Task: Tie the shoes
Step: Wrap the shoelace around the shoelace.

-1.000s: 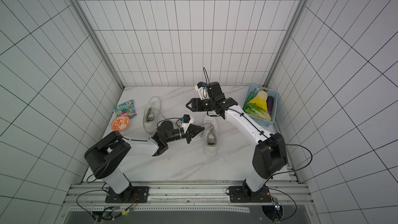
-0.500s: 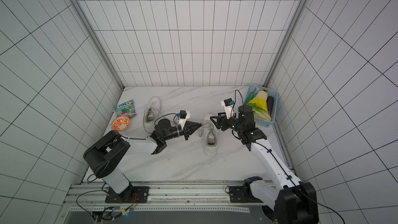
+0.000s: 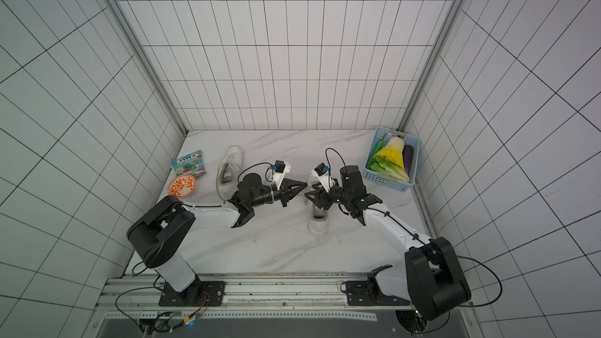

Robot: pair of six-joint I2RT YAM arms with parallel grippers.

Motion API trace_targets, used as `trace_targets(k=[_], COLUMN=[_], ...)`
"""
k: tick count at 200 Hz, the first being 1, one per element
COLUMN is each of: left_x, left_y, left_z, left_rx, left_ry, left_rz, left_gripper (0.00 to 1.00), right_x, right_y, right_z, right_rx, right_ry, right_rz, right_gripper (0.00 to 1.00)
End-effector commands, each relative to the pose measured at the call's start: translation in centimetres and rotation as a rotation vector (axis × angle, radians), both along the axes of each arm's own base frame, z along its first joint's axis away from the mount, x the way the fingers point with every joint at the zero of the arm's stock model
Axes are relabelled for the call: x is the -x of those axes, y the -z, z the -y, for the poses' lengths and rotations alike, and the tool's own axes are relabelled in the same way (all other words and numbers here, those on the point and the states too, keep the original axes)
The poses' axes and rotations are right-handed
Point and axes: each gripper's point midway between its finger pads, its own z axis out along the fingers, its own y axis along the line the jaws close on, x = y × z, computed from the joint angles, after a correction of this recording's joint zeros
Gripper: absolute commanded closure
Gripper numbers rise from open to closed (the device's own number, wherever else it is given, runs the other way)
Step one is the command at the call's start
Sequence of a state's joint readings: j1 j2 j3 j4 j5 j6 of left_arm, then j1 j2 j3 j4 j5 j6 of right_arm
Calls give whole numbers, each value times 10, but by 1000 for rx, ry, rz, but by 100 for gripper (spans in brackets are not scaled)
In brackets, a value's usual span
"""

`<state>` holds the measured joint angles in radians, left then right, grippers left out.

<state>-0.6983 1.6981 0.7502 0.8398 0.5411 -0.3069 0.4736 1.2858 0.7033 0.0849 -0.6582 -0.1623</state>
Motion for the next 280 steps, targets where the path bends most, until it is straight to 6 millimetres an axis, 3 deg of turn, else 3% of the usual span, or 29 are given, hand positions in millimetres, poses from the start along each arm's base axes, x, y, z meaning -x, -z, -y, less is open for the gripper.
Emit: trace_targets(k=[1, 37, 60, 70, 100, 120, 150, 176, 206, 242, 280], left_x=[-3, -5, -7, -7, -14, -32, -67, -84, -102, -126, -146], left_y=[-7, -7, -8, -10, -16, -18, 5, 32, 72, 128, 156], left_z=[3, 5, 4, 4, -12, -43, -109, -142, -156, -167, -176], left_rx=[2, -3, 1, 3, -27, -75, -187, -297, -466, -763, -883], left_ry=[4, 2, -5, -6, -84, -207, -463, -570, -629, -669, -727], left_rz=[0, -12, -20, -23, -24, -70, -296, -393, -469, -573, -582], left_gripper=[100, 100, 95, 86, 48, 34, 33, 37, 39, 49, 53], right_x=[-7, -6, -5, -5, -7, -9, -9, -8, -7, -5, -5], right_y=[-30, -30, -35, -37, -42, -40, -40, -43, -46, -50, -49], right_z=[-14, -21, -23, -22, -13, -7, -5, -5, -4, -3, -3], right_rx=[-42, -56, -71, -72, -49, -20, -1, -9, -8, -12, -9], right_ry=[-50, -86, -97, -93, -39, -7, 0, 0, 2, 8, 11], right_rz=[92, 75, 79, 86, 126, 141, 143, 143, 146, 152, 146], right_gripper=[50, 65, 87, 100, 100, 100, 100, 100, 100, 100, 100])
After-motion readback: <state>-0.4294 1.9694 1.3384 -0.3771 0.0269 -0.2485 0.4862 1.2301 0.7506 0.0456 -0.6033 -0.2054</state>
